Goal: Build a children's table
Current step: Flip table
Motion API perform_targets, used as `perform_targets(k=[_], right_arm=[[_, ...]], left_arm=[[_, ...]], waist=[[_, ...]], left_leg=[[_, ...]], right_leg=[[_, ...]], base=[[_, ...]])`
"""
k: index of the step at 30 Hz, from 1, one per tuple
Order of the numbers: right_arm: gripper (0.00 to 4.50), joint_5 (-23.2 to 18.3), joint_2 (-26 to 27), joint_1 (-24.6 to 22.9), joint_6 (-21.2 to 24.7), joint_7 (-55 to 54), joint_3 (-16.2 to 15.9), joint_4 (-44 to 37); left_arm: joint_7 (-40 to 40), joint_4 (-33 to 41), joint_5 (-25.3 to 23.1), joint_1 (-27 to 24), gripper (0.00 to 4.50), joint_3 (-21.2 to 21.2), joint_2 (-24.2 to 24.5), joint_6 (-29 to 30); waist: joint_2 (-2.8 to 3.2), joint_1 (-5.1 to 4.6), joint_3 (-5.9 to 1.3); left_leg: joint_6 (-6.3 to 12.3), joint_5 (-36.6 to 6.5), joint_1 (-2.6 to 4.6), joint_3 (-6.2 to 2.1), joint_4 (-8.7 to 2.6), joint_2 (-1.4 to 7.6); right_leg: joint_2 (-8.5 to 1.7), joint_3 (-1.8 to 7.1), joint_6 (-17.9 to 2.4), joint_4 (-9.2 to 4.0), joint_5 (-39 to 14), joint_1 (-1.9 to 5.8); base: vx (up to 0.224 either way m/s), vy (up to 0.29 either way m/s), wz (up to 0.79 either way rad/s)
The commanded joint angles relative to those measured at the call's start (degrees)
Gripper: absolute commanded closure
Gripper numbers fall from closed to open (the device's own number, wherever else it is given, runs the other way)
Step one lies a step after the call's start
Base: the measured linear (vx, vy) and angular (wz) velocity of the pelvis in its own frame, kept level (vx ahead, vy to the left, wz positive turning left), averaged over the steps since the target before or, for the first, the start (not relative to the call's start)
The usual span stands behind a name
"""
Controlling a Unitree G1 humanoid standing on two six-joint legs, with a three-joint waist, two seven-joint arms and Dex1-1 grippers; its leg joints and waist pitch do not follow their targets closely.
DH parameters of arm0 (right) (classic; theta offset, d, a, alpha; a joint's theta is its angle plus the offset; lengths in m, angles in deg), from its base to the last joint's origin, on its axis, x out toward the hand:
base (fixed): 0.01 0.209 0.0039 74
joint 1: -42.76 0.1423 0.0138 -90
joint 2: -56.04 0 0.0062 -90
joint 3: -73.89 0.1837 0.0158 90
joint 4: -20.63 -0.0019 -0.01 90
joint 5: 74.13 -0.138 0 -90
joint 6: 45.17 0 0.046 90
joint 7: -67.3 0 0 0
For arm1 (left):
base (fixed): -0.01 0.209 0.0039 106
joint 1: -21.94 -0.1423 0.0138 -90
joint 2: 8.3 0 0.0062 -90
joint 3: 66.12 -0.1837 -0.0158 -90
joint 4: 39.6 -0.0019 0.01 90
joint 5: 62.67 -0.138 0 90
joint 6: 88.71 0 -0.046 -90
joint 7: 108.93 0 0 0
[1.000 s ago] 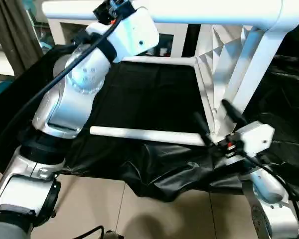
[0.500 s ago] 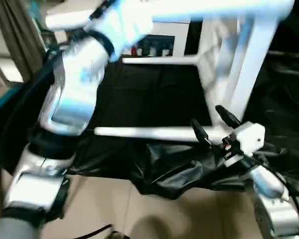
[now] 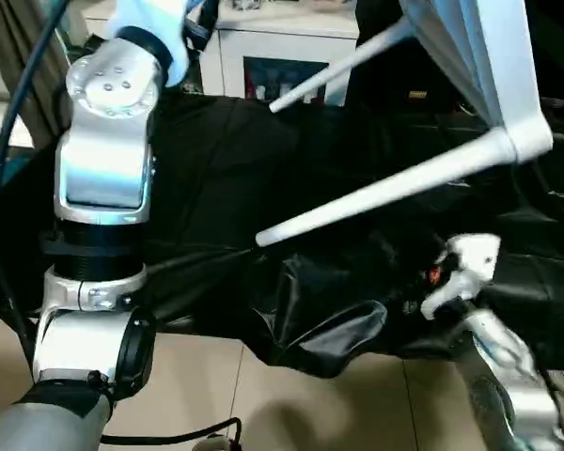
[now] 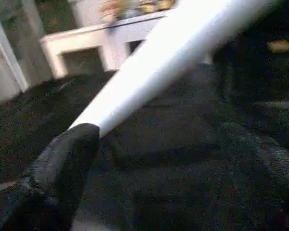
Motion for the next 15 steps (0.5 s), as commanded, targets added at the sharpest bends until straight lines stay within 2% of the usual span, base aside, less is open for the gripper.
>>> perform_targets(k=[1,2,3,5,7,8,9,10,11,12,15], right_arm=[[0.00,-3.41,1.12,4.54,1.62,0.32,1.67,3.33],[0.00,-3.43,1.13,4.60,1.62,0.35,1.68,3.39],[0.00,-3.92,1.56,7.62,1.30,1.37,1.80,6.00],[0.00,-3.83,1.94,10.73,0.80,1.46,2.18,9.26],[0.00,-3.38,2.18,14.58,0.29,0.72,2.98,13.95],[0.00,-3.64,2.44,16.83,-0.19,0.45,3.68,16.74],[0.00,-3.86,2.66,18.32,-0.33,0.23,4.26,18.50],[0.00,-4.33,2.96,20.44,-0.26,-0.16,5.15,21.13],[0.17,-4.65,3.10,21.44,-0.27,-0.28,5.62,22.43],[0.34,-5.57,3.43,23.02,-0.47,-0.10,6.50,24.33],[0.53,-7.39,3.88,26.52,-0.93,2.33,7.53,28.41]], left_arm=[[1.28,-0.72,3.34,-1.57,1.83,2.51,-1.85,3.09],[1.28,-0.71,3.34,-1.57,1.83,2.51,-1.85,3.09],[1.32,-0.82,3.21,-1.60,1.83,2.51,-1.73,3.05],[1.41,-0.84,3.22,-1.63,1.83,2.51,-1.55,3.00],[1.53,-0.73,3.29,-1.70,1.83,2.46,-1.40,3.07],[1.60,-0.57,3.35,-1.75,1.83,2.45,-1.33,3.20],[1.68,-0.41,3.42,-1.80,1.83,2.42,-1.28,3.33],[1.71,-0.10,3.45,-1.93,1.83,2.37,-1.22,3.58],[1.73,0.05,3.43,-1.99,1.83,2.32,-1.21,3.72],[1.83,0.27,3.38,-2.07,1.83,2.33,-1.23,3.92],[2.03,0.82,3.17,-2.36,1.83,2.54,-1.01,4.38]], waist=[[-0.98,0.00,-3.34],[-0.93,-0.04,-3.39],[-1.16,-0.10,-3.32],[-1.02,0.05,-3.34],[-0.96,0.03,-3.44],[-1.18,0.11,-3.54],[-1.03,0.02,-3.65],[-0.96,0.20,-3.69],[-1.25,0.25,-3.74],[-1.16,0.34,-3.79],[-1.65,0.64,-3.93]], left_leg=[[-1.83,-26.40,2.37,-2.31,-5.14,2.75],[-1.90,-26.18,2.44,-2.28,-5.05,2.78],[-1.88,-25.19,2.15,-2.20,-5.08,2.74],[-1.85,-24.54,2.34,-2.04,-4.97,2.80],[-2.08,-23.53,2.27,-2.06,-5.04,2.83],[-2.18,-22.93,2.29,-1.97,-4.99,2.88],[-2.18,-21.90,2.13,-1.98,-5.00,2.82],[-2.10,-21.28,2.24,-1.86,-4.96,2.92],[-1.73,-20.29,2.21,-1.73,-4.86,2.88],[-1.53,-19.41,2.16,-1.70,-4.84,2.90],[-0.05,-16.52,1.93,-1.42,-4.64,2.89]], right_leg=[[-2.18,1.04,-7.41,-5.46,-21.80,0.26],[-2.27,1.11,-7.56,-5.38,-21.62,0.13],[-2.23,1.10,-7.51,-5.37,-21.38,0.35],[-2.29,1.20,-7.71,-5.38,-21.52,0.16],[-2.28,1.16,-8.10,-5.20,-20.82,0.34],[-2.30,1.14,-8.45,-4.99,-19.91,0.33],[-2.25,1.07,-8.88,-4.78,-18.67,0.57],[-2.19,1.14,-8.89,-4.79,-17.72,0.49],[-2.22,1.20,-9.41,-4.54,-16.13,0.52],[-2.20,1.19,-9.62,-4.46,-15.18,0.69],[-2.24,1.10,-10.35,-4.19,-12.67,1.07]], base=[[0.000,0.000,0.00],[0.000,0.000,0.00],[0.000,0.000,0.00],[0.000,0.000,0.00],[0.000,0.000,0.00],[0.000,0.000,0.00],[0.000,0.000,0.00],[0.000,0.000,0.00],[0.000,0.000,0.00],[0.000,0.000,0.00],[0.000,0.000,0.00]])
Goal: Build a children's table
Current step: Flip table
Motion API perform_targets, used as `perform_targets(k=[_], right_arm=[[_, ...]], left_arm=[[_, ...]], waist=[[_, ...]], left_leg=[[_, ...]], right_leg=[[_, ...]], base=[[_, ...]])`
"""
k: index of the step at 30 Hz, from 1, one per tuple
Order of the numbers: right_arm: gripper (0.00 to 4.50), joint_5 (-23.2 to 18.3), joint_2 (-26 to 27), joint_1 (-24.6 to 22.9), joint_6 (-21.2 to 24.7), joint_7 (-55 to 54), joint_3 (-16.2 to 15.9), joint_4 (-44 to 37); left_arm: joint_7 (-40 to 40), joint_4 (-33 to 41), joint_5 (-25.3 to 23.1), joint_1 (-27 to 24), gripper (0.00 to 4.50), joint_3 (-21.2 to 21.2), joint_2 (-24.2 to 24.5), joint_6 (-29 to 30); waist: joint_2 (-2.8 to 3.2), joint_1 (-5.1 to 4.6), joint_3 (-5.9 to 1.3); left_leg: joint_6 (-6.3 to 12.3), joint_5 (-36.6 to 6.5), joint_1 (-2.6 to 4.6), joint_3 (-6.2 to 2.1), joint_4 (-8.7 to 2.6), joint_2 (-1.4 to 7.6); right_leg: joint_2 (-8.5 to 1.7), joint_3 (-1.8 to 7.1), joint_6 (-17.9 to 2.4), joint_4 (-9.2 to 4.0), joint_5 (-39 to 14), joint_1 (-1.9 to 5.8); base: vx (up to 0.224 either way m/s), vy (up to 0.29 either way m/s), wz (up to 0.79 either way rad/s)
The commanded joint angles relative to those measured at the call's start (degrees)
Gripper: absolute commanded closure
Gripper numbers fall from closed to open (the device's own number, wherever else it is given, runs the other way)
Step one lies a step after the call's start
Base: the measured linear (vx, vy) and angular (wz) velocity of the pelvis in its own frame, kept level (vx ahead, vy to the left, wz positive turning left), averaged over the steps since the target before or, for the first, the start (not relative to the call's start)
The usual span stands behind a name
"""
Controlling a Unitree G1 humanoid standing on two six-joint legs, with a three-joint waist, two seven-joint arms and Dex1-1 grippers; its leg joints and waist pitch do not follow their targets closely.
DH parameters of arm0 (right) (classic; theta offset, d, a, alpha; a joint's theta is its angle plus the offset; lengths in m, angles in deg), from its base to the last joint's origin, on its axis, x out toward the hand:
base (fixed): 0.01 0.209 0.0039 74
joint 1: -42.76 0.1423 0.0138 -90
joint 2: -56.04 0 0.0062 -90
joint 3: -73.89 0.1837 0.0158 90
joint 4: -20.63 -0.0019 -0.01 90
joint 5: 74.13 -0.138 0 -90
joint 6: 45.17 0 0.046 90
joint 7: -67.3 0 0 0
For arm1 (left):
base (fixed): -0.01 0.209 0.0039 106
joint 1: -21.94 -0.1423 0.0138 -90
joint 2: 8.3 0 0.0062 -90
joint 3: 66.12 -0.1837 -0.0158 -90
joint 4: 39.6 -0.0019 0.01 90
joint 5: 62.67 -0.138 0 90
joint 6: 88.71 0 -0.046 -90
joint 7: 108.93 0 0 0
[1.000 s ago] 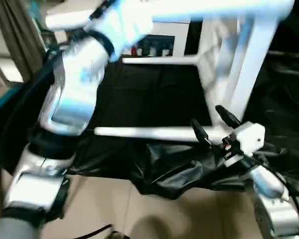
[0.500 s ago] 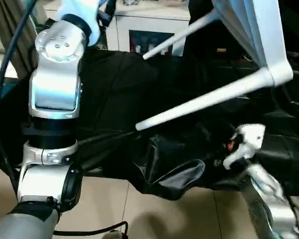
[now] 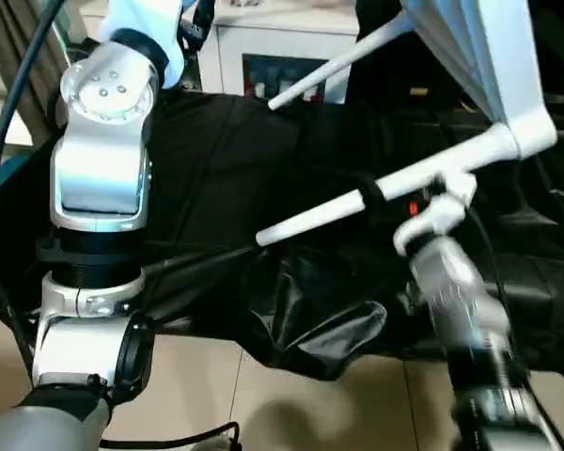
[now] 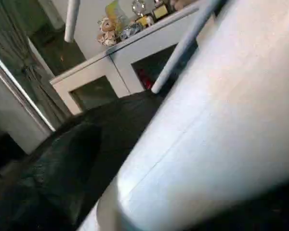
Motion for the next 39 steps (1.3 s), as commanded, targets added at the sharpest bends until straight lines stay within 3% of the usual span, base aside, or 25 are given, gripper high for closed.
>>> perform_targets(k=[1,7,22,28,30,34,35,36,37,39], right_arm=[[0.53,-1.23,0.20,1.73,-1.09,1.64,0.83,2.06],[1.15,-0.35,0.55,4.15,-2.72,3.56,1.35,4.97],[2.33,0.92,-3.02,7.49,-5.71,3.32,3.64,6.17],[2.59,3.89,-5.92,8.91,-7.43,0.63,3.76,3.47],[2.65,4.63,-6.42,9.14,-7.64,0.15,3.56,2.77],[2.71,9.34,-7.62,7.72,-7.08,-1.46,0.40,-1.69],[2.73,10.06,-7.49,6.88,-6.42,-2.08,-0.35,-3.27],[2.75,10.65,-7.30,5.92,-5.66,-2.66,-1.09,-4.98],[2.77,11.11,-7.06,5.00,-5.01,-3.02,-1.80,-6.41],[2.80,12.41,-6.00,1.93,-3.45,-3.86,-3.68,-10.22]], left_arm=[[1.91,-1.59,2.38,-1.77,1.83,2.56,-1.30,3.34],[2.99,-1.54,2.39,-1.86,1.83,3.46,-0.75,3.54],[6.50,-3.21,3.03,-3.40,1.94,5.98,-0.35,2.18],[6.53,-3.80,4.68,-5.99,2.15,7.50,-0.56,-0.28],[5.92,-4.07,5.64,-7.35,2.24,7.41,-0.90,-1.25],[3.30,-3.79,6.32,-14.04,2.46,3.97,-2.00,-4.76],[3.35,-3.55,6.21,-15.57,2.55,3.27,-2.23,-4.90],[3.53,-3.31,6.19,-17.07,2.63,2.73,-2.54,-4.86],[3.89,-3.12,6.24,-18.01,2.70,2.67,-2.82,-4.65],[4.68,-2.64,5.93,-20.40,2.75,2.29,-2.99,-4.70]], waist=[[-1.37,0.13,-3.95],[-1.52,0.36,-4.04],[-1.42,0.49,-3.90],[-1.43,0.87,-4.13],[-1.56,1.13,-4.32],[-1.54,1.33,-4.60],[-1.20,1.38,-4.84],[-1.35,1.20,-4.69],[-0.93,1.27,-4.72],[-0.72,1.29,-4.52]], left_leg=[[0.11,-16.10,2.01,-1.48,-4.40,2.80],[0.90,-12.85,1.93,-1.29,-4.25,2.84],[-1.08,-16.16,2.32,-1.28,-4.46,2.92],[-0.48,-13.48,2.41,-1.07,-4.16,2.89],[0.27,-10.96,2.39,-0.96,-3.89,2.87],[1.37,-7.09,2.13,-0.93,-3.55,2.78],[1.54,-6.20,2.25,-0.97,-3.40,2.87],[1.77,-5.91,1.99,-0.94,-3.41,2.80],[1.39,-7.57,2.29,-0.93,-3.48,2.85],[-0.17,-9.59,2.68,-1.10,-3.82,3.18]], right_leg=[[-2.23,1.19,-10.15,-4.30,-13.15,1.14],[-2.09,1.13,-11.12,-3.91,-10.97,1.38],[-1.97,1.19,-9.71,-4.33,-14.43,0.96],[-1.78,1.21,-10.08,-3.96,-10.82,0.89],[-1.69,1.19,-10.69,-3.55,-7.37,1.02],[-1.39,1.08,-11.03,-2.94,-2.42,1.29],[-1.32,1.07,-11.09,-2.70,-0.64,1.28],[-1.16,1.06,-11.10,-2.65,0.49,1.25],[-1.26,1.09,-11.09,-2.79,-0.48,1.10],[-1.03,1.05,-10.55,-3.04,-1.28,0.84]], base=[[0.000,0.000,0.00],[0.000,0.000,0.00],[0.000,0.000,0.00],[0.000,0.000,0.00],[0.000,0.000,0.00],[0.000,0.000,0.00],[0.000,0.000,0.00],[0.000,0.000,0.00],[0.000,0.000,0.00],[0.000,0.000,0.00]])
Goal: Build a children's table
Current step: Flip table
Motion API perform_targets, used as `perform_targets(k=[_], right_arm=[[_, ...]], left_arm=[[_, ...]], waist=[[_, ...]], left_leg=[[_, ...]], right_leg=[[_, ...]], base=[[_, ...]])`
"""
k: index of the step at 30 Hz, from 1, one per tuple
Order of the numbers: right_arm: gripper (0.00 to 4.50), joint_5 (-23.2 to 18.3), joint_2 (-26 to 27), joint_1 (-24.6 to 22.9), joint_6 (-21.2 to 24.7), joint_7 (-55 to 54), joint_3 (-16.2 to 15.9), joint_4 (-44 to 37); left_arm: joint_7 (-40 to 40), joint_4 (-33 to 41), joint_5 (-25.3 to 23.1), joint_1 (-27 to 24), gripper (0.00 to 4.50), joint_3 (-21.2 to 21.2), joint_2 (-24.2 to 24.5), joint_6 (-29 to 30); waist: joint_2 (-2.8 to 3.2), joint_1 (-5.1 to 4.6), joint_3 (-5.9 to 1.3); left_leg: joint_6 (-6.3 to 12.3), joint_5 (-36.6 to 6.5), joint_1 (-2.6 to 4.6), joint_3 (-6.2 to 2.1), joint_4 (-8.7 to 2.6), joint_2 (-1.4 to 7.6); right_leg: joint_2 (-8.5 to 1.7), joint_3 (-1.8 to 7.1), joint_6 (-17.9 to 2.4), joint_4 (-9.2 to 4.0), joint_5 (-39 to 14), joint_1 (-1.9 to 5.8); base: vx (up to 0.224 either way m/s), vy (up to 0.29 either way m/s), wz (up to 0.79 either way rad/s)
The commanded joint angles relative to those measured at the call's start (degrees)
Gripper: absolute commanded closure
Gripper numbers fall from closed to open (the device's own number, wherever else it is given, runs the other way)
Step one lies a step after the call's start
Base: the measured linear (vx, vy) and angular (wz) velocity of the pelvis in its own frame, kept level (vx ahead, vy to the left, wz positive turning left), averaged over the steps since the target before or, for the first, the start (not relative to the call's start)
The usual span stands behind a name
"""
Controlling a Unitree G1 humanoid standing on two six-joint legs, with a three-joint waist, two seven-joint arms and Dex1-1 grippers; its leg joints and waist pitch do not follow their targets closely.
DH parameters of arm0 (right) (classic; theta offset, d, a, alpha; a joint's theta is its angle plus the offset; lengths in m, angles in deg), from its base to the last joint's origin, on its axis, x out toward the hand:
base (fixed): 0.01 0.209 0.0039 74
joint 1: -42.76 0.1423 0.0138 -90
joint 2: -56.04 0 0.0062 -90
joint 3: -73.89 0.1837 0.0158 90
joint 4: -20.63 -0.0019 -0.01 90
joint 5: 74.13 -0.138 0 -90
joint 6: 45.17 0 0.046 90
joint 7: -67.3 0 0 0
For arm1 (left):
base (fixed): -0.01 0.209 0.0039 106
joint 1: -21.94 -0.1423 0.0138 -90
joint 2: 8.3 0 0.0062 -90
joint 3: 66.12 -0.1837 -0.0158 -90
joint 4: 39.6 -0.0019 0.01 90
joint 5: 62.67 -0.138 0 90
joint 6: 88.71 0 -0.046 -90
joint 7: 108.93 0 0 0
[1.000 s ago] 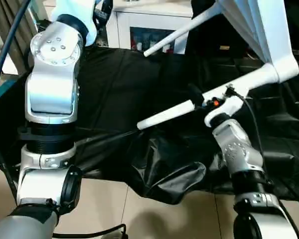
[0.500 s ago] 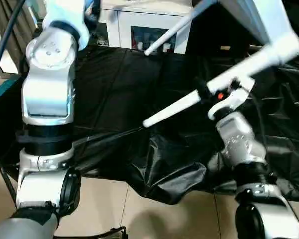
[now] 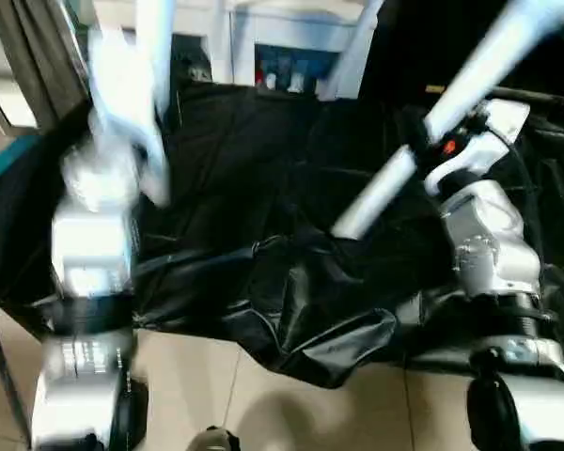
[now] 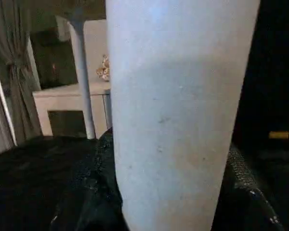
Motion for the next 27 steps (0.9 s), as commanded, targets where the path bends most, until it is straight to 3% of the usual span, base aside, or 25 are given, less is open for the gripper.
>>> perform_targets(k=[1,3,5,6,7,9,11,14,15,16,18,19,22,25,27], right_arm=[[2.82,0.89,1.27,-2.93,2.19,-1.24,-2.03,-2.96],[2.82,1.80,2.26,-5.64,3.22,-1.72,-3.81,-5.92],[2.82,2.07,2.68,-6.66,3.42,-1.83,-4.58,-6.85],[2.82,2.77,3.80,-8.92,4.32,-2.46,-6.33,-8.95],[2.82,2.96,4.18,-9.54,4.80,-2.74,-6.77,-9.70],[2.82,3.35,5.69,-11.00,6.55,-3.56,-8.21,-11.73],[2.82,3.60,6.38,-11.53,7.44,-3.96,-8.90,-12.60],[2.82,5.99,7.89,-12.44,10.71,-6.29,-10.78,-13.65],[2.82,6.43,7.99,-12.44,11.59,-6.82,-11.05,-13.48],[2.82,6.65,8.02,-12.44,12.08,-7.09,-11.18,-13.40],[2.82,6.81,8.08,-12.54,12.41,-6.95,-11.40,-12.69],[2.26,6.93,7.99,-12.88,12.20,-6.65,-11.31,-12.38],[2.07,7.06,7.88,-13.36,12.04,-6.37,-10.72,-12.38],[1.70,7.36,7.90,-13.91,12.33,-6.68,-10.14,-12.93],[1.48,7.39,7.83,-14.81,12.39,-7.09,-9.60,-14.10]], left_arm=[[-0.20,2.21,-0.74,-0.27,2.81,-3.11,-0.25,-0.65],[-0.01,2.54,-0.91,-2.02,2.81,-3.25,-0.02,-1.15],[0.04,2.59,-0.99,-2.52,2.81,-3.20,0.10,-1.38],[0.12,2.70,-1.23,-3.68,2.81,-3.05,0.41,-1.92],[0.13,2.81,-1.25,-4.05,2.81,-3.04,0.54,-2.05],[0.28,2.62,-1.37,-5.07,2.81,-3.08,1.19,-2.66],[0.35,2.41,-1.30,-5.48,2.81,-3.04,1.46,-3.06],[-0.66,0.60,-0.95,-6.80,2.81,-3.81,2.73,-6.34],[-0.86,0.08,-1.08,-6.97,2.81,-4.06,2.98,-6.84],[-0.92,-0.18,-1.18,-7.05,2.81,-4.19,3.11,-7.00],[-1.10,-0.28,-0.61,-7.30,2.81,-3.78,3.05,-6.77],[-2.34,0.80,1.10,-7.86,2.81,-2.93,3.15,-5.17],[-2.68,2.48,2.61,-8.70,2.11,-1.44,3.18,-3.22],[-2.51,2.74,2.47,-10.10,2.02,-1.19,4.33,-4.23],[-2.90,3.58,3.25,-12.22,1.70,-0.23,4.85,-5.52]], waist=[[1.30,-0.54,-4.85],[1.15,-0.29,-4.85],[1.10,-0.34,-4.72],[1.12,-0.44,-4.47],[0.98,-0.58,-4.27],[0.73,-0.90,-3.83],[0.79,-1.23,-3.75],[0.83,-2.09,-3.81],[0.36,-2.34,-3.85],[0.77,-2.28,-3.83],[1.01,-2.68,-3.81],[0.99,-2.81,-3.78],[0.75,-2.98,-3.83],[0.62,-3.22,-3.80],[0.15,-3.24,-3.97]], left_leg=[[-0.95,-10.90,3.56,-1.25,-4.19,2.81],[-3.36,-14.71,4.02,-1.43,-4.53,2.90],[-4.37,-16.78,3.99,-1.53,-4.76,2.87],[-6.04,-21.43,4.29,-1.71,-5.17,2.91],[-6.54,-23.33,4.20,-1.82,-5.40,2.88],[-8.16,-30.66,4.44,-2.23,-5.68,2.66],[-8.76,-33.70,4.75,-2.53,-5.82,2.63],[-9.37,-35.39,4.65,-3.07,-5.96,2.62],[-9.45,-35.60,4.54,-3.11,-6.00,2.62],[-9.68,-35.98,4.66,-3.28,-6.01,2.62],[-10.19,-37.58,4.79,-3.42,-6.11,2.64],[-10.35,-38.32,4.84,-3.50,-6.13,2.64],[-10.33,-39.75,4.93,-3.63,-6.06,2.61],[-10.00,-39.01,4.28,-3.81,-6.24,2.60],[-9.19,-36.85,4.13,-3.63,-6.16,2.55]], right_leg=[[-1.17,1.35,-10.04,-3.05,-1.65,1.22],[-1.22,1.39,-8.62,-3.19,-3.11,1.13],[-1.19,1.45,-7.93,-3.36,-4.40,1.06],[-1.23,1.53,-6.57,-3.80,-7.92,0.67],[-1.24,1.55,-6.04,-4.01,-9.84,0.68],[-1.56,1.65,-4.28,-4.99,-18.79,0.31],[-1.71,1.79,-3.53,-5.51,-22.91,-0.01],[-1.64,1.83,-3.44,-5.71,-23.82,-0.13],[-1.63,1.84,-3.43,-5.65,-23.72,-0.12],[-1.63,1.86,-3.46,-5.57,-23.86,-0.23],[-1.44,1.93,-3.69,-5.59,-23.35,-0.48],[-1.40,1.89,-3.72,-5.61,-23.57,-0.54],[-1.43,1.85,-4.04,-5.69,-24.16,-0.57],[-1.64,1.79,-4.28,-5.70,-24.34,-0.13],[-1.71,1.75,-4.72,-5.45,-22.89,0.20]], base=[[0.000,0.000,0.00],[0.000,0.000,0.00],[0.000,0.000,0.00],[0.000,0.000,0.00],[0.000,0.000,0.00],[0.000,0.000,0.00],[0.000,0.000,0.00],[0.000,0.000,0.00],[0.000,0.000,0.00],[0.000,0.000,0.00],[0.000,0.000,0.00],[0.000,0.000,0.00],[0.000,0.000,0.00],[0.000,0.000,0.00],[0.000,0.000,0.00]])
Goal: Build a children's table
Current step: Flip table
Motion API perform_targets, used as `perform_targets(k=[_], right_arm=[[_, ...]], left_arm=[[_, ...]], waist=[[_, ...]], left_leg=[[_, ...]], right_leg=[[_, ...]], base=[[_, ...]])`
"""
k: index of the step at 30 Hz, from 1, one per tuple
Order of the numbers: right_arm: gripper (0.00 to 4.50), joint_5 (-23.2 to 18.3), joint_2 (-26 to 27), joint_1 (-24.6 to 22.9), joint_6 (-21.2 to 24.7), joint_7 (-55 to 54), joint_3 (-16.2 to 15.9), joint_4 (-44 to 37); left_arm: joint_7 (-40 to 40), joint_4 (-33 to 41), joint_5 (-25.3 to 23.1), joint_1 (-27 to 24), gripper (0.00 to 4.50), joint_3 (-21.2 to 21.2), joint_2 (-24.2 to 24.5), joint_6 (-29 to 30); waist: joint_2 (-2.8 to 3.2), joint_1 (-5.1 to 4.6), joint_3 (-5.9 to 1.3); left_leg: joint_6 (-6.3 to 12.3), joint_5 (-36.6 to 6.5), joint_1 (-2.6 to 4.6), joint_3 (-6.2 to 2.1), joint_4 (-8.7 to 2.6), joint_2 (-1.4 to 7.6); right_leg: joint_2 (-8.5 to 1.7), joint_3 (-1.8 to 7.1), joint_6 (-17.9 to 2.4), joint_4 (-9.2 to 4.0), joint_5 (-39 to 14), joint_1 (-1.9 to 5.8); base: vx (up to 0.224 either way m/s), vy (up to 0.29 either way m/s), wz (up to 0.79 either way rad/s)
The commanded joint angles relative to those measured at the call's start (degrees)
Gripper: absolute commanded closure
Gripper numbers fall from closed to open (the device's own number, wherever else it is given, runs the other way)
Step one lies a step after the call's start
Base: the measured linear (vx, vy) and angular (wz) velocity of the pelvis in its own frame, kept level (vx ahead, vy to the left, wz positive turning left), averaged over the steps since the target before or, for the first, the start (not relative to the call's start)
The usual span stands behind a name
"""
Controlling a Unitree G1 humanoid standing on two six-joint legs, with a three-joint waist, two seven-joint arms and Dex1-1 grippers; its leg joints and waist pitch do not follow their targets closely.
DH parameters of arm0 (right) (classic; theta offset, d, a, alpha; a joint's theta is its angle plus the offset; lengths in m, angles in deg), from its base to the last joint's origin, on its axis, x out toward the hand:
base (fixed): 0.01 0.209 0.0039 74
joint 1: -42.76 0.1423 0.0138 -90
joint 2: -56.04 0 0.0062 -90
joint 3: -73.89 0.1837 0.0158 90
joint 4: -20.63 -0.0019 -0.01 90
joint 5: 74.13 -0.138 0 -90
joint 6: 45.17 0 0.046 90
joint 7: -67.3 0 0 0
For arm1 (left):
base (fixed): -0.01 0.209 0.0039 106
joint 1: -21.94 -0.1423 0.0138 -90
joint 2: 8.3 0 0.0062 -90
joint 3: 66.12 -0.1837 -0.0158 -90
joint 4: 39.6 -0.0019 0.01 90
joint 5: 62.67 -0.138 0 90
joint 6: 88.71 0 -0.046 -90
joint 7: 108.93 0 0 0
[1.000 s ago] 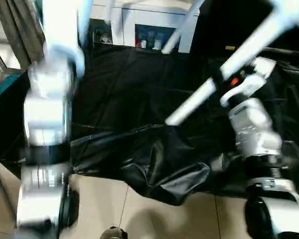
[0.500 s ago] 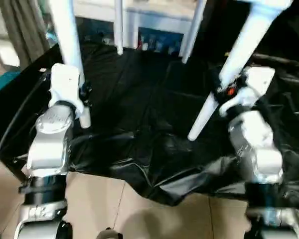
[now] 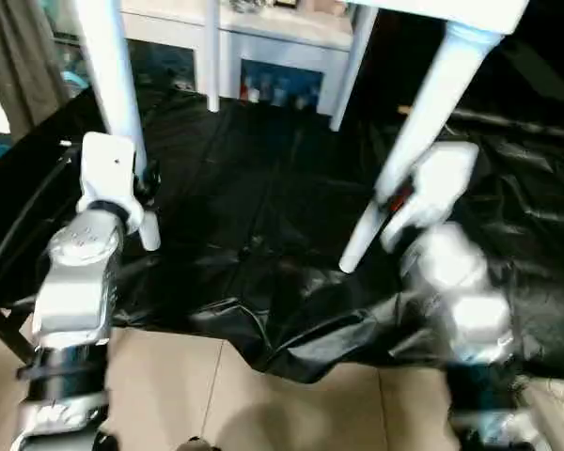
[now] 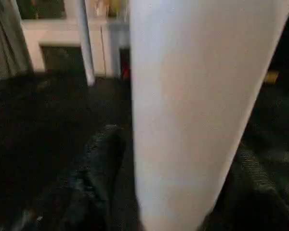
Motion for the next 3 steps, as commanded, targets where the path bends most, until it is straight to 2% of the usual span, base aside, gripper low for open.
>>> perform_targets(k=[1,3], right_arm=[[1.48,0.32,-0.48,-0.34,0.63,0.12,0.31,-1.56],[1.27,0.35,-0.67,-0.95,0.65,0.14,0.40,-2.35]], left_arm=[[-1.58,1.82,1.09,-2.37,1.70,-0.80,-0.51,-0.69],[-1.72,2.69,1.61,-3.58,1.65,-0.11,-0.55,-0.89]], waist=[[0.83,-0.48,-3.64],[1.23,-0.32,-3.35]], left_leg=[[-8.51,-35.16,3.06,-2.41,-5.67,2.75],[-7.87,-32.49,2.96,-1.99,-5.67,2.84]], right_leg=[[-2.49,1.42,-5.62,-4.68,-21.30,-0.10],[-2.47,1.69,-5.91,-4.76,-19.26,-0.36]], base=[[0.000,0.000,0.00],[0.000,0.000,0.00]])
